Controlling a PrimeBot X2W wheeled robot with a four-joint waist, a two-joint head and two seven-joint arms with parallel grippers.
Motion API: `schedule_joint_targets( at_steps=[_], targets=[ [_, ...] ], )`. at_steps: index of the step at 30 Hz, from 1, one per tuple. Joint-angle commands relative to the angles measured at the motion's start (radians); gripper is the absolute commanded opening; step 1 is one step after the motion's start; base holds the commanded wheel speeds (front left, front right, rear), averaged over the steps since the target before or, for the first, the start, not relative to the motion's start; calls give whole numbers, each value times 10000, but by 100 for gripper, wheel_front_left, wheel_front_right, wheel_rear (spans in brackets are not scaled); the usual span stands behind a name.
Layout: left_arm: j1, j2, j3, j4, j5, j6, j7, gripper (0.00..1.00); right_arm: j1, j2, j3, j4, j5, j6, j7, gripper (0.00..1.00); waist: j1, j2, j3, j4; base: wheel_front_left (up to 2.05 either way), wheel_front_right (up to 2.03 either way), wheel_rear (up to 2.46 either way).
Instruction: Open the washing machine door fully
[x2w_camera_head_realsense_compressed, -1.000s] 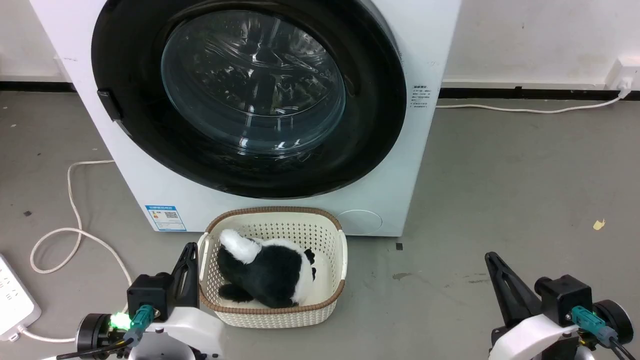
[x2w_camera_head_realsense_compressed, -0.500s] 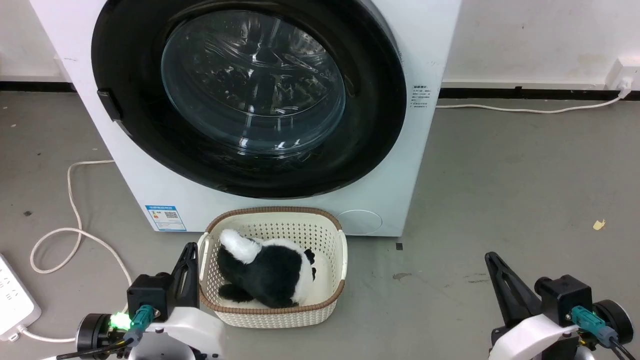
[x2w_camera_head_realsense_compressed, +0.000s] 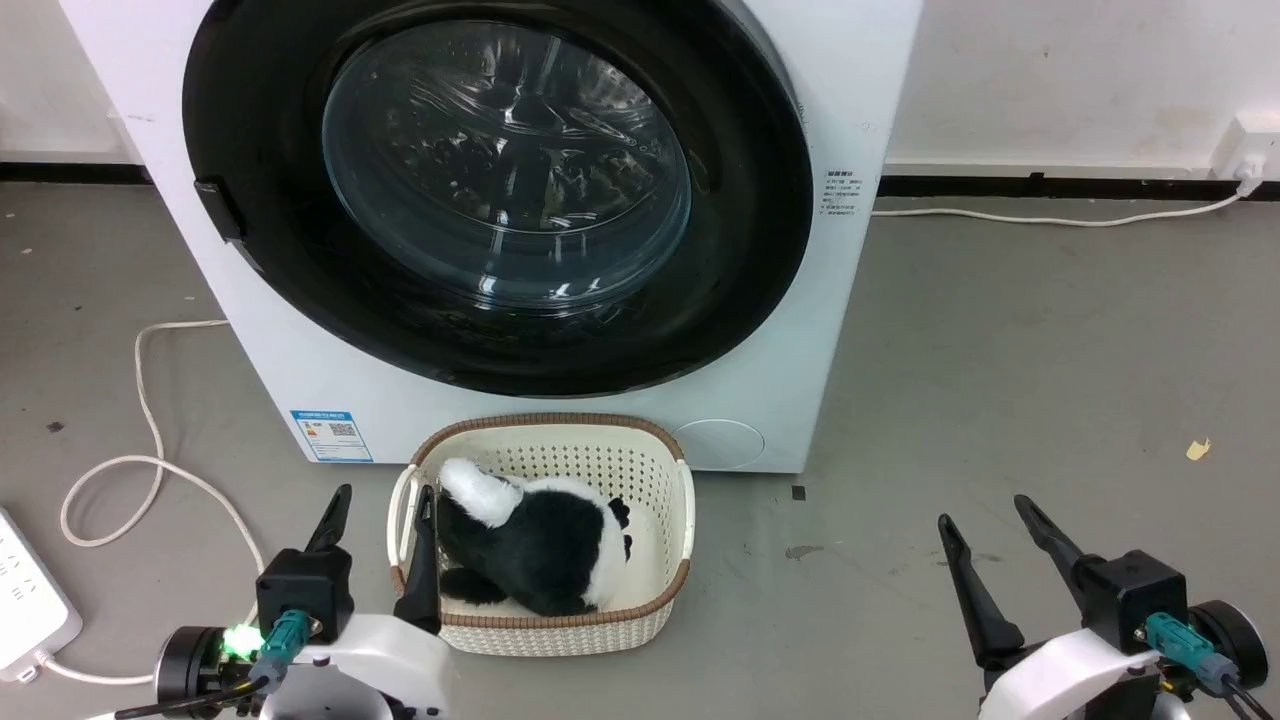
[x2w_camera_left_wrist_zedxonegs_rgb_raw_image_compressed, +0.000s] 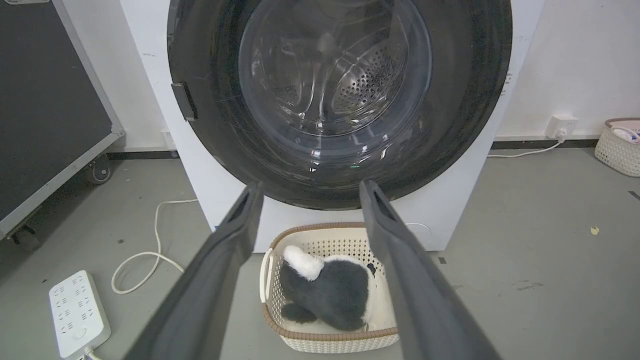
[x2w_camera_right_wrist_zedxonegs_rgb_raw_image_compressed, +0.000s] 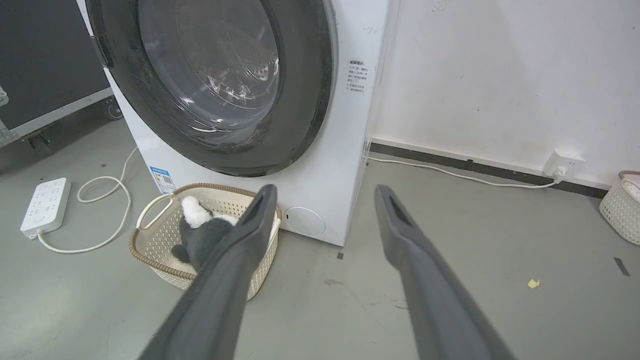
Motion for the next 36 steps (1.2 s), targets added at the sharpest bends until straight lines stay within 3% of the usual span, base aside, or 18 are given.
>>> schedule_joint_targets(
  at_steps=[1,21,36],
  targets=[
    [18,1,-30,18,-47,27,-109,100,38,2,-50,1,119,-1,-113,100,0,0,2,3,0,0,0],
    [-48,2,-243,-16,-215,95,-506,100,-43,-165,-133,-301,636,-3,-510,100,0,0,324,186,0,0,0],
    [-273,4,-420,-89,-330,185,-819,100,-975,-760,-161,-302,2561,-5,-806,100,0,0,838,461,0,0,0]
  ],
)
